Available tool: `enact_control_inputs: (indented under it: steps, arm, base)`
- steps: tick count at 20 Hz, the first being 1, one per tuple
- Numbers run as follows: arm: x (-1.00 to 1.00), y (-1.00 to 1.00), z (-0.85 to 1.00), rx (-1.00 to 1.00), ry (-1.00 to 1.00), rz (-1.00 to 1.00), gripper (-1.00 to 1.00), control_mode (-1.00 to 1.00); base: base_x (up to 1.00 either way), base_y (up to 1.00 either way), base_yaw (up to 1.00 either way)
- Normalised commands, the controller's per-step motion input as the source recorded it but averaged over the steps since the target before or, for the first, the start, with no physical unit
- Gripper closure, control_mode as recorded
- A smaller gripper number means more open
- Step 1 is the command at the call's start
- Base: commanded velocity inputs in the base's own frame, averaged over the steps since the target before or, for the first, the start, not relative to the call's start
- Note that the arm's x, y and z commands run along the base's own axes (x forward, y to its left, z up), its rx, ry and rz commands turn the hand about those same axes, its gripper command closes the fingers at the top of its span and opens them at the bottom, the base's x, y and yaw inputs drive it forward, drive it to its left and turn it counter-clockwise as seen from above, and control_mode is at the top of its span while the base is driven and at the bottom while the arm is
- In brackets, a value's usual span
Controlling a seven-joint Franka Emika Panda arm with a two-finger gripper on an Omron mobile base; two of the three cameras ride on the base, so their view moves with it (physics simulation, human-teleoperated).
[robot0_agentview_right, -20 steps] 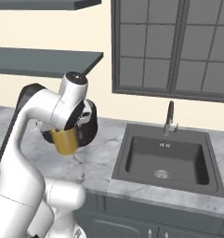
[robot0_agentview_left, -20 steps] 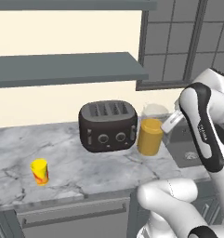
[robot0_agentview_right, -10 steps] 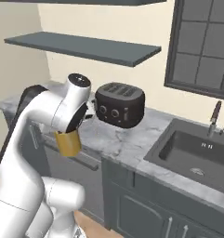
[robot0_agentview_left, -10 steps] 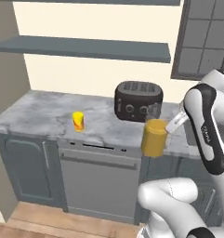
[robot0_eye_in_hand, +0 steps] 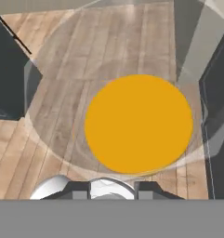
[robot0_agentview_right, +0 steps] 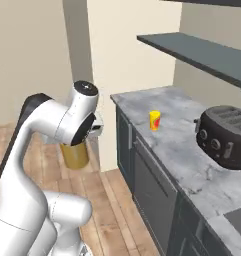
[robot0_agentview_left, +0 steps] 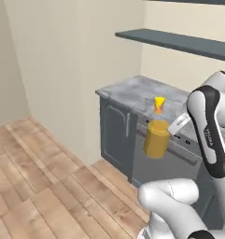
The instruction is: Place the pitcher and cup on the dining counter for serving.
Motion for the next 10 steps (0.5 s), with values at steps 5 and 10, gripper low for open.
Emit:
enact_control_inputs:
  steps: [5,10]
  arm:
    - [0.00,0.00,0.00,0.00,0.00,0.00,1.00,1.00]
    - [0.00,0.00,0.00,0.00,0.00,0.00,1.00,1.00]
  base:
    - [-0.09,0.00,1.00]
    - [0.00,0.00,1.00]
